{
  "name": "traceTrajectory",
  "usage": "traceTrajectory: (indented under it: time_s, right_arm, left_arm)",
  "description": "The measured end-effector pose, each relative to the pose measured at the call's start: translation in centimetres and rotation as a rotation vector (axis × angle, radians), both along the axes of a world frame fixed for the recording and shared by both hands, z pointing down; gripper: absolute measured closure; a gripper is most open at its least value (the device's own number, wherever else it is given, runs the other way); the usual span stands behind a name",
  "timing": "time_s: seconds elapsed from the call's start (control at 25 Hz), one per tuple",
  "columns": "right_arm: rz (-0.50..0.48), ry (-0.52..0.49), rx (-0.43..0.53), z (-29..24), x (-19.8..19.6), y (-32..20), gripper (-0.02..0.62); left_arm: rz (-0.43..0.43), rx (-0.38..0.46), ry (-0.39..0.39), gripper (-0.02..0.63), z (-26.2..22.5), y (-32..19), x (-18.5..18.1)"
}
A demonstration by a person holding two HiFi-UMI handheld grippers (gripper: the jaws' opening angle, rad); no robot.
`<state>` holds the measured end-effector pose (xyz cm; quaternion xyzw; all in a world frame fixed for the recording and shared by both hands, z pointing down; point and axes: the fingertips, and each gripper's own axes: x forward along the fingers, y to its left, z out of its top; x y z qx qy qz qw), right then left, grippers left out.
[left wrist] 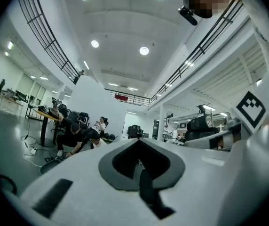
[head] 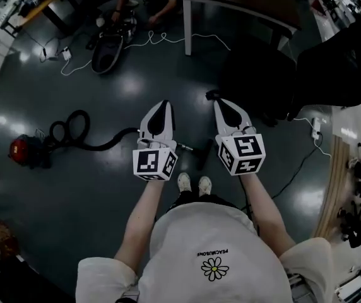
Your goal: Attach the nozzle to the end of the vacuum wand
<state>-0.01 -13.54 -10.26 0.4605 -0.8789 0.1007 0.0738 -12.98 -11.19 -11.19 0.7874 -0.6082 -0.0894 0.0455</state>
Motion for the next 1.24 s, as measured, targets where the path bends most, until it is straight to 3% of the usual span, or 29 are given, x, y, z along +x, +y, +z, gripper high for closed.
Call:
traceTrajectory:
  time_s: [0.32,0.64,1.24]
  right_arm:
    - [0.031,-0.047,0.083,-4.1,1.3,2.6,0.588]
    - [0.012,-0.040,0.155,-7.0,0.2,3.8,0.588]
    - [-0.039,-0.030,0.200,-8.5,-2.1,4.5,0.588]
  left_arm:
    - [0.042,0.088,-0.026,0.603,-4.3,2.9,2.8]
    - [0.041,0.190,-0.075,0.603,-8.2,4.3,2.4]
    - [0.034,0.203,-0.103,0.603,-8.5,4.6,1.4]
